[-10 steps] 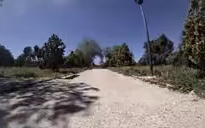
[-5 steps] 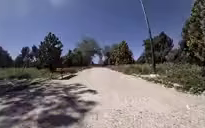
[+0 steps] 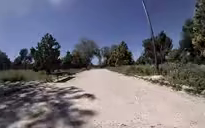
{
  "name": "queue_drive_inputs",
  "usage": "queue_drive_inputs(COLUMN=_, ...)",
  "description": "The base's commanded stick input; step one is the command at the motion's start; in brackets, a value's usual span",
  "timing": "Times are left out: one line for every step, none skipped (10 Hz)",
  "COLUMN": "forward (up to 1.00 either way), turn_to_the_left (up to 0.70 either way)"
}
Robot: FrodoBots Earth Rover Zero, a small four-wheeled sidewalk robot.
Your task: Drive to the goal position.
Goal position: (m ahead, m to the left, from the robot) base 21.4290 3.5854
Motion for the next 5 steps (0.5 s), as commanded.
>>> queue_drive_inputs(forward=0.7, turn_to_the_left=0.01)
queue_drive_inputs(forward=0.7, turn_to_the_left=0.01)
queue_drive_inputs(forward=0.7, turn_to_the_left=0.01)
queue_drive_inputs(forward=0.7, turn_to_the_left=0.01)
queue_drive_inputs(forward=0.7, turn_to_the_left=0.01)
